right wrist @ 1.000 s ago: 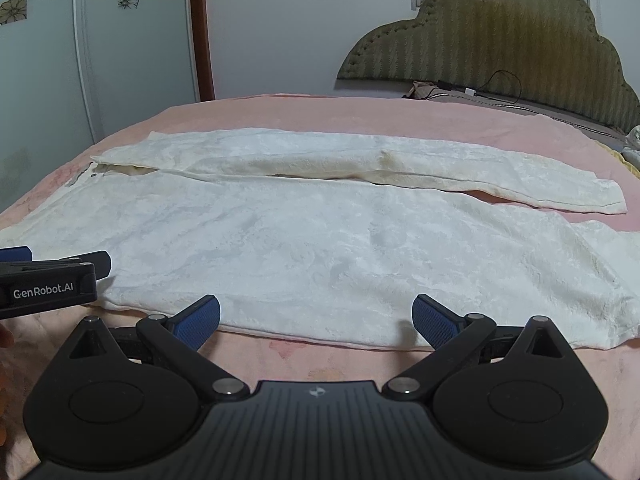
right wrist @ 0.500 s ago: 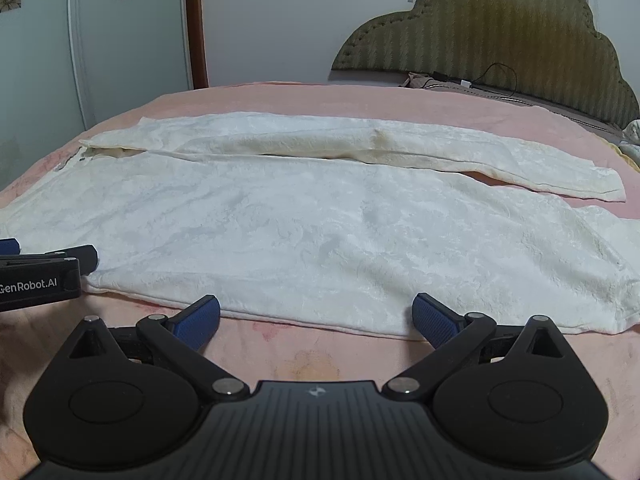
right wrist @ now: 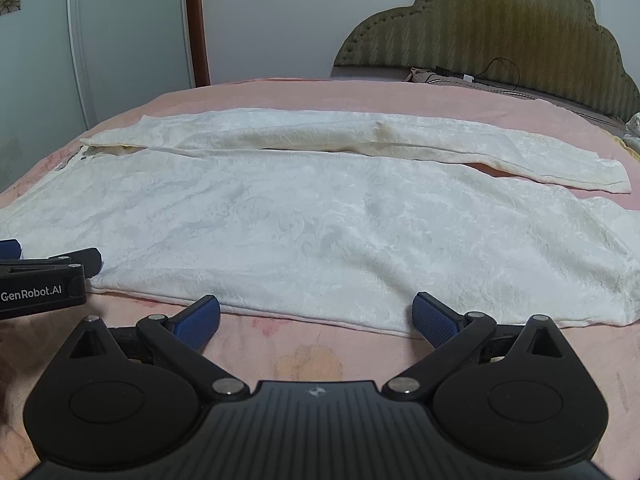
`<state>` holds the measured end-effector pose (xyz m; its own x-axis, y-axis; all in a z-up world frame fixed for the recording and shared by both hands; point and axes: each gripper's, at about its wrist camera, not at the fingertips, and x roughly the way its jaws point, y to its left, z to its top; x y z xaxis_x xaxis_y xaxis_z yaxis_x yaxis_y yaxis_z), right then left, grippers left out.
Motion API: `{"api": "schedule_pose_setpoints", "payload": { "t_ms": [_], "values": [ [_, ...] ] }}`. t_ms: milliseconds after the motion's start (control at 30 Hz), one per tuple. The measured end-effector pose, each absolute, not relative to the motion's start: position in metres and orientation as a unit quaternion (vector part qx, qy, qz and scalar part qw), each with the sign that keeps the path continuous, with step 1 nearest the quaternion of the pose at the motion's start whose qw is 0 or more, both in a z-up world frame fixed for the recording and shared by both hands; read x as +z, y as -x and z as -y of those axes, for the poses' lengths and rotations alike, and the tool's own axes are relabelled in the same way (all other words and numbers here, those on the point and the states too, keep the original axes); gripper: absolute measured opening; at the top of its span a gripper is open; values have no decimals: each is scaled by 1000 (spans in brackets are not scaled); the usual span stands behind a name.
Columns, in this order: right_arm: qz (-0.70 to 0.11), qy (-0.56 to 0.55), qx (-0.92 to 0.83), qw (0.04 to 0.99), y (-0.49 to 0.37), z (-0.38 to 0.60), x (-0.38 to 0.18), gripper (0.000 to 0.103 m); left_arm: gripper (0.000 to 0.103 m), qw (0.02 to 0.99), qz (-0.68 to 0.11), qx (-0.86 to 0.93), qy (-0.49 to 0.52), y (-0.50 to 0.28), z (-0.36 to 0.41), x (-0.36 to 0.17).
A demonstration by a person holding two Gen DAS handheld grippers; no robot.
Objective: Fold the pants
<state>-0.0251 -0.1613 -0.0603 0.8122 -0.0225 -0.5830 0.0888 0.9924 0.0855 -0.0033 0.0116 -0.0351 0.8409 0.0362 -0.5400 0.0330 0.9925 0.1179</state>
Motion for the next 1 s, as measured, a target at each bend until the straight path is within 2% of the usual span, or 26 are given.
{"api": "schedule_pose_setpoints", "payload": {
  "t_ms": [133, 333, 467, 633, 933, 1000],
  "values": [
    [-322, -30, 32, 946, 23, 163, -56, 103, 102, 961, -268, -22, -59, -2, -11, -19],
    [-295, -137, 128, 937, 6, 193, -27, 103, 102, 968, -246, 2, -56, -46, -13, 2],
    [-264, -79, 120, 954, -28, 191, -1, 103, 102, 966, -255, 29, -27, -91, -23, 3],
    [-280, 5, 141, 950, -109, 180, 13, 103, 102, 961, -268, 67, -17, -135, -35, -11],
    [-305, -7, 148, 941, -288, 167, 8, 102, 102, 952, -296, 48, -58, -145, -24, -42],
    [-315, 11, 151, 937, -320, 156, 1, 98, 103, 952, -297, 39, -64, -145, -21, -44]
  ]
}}
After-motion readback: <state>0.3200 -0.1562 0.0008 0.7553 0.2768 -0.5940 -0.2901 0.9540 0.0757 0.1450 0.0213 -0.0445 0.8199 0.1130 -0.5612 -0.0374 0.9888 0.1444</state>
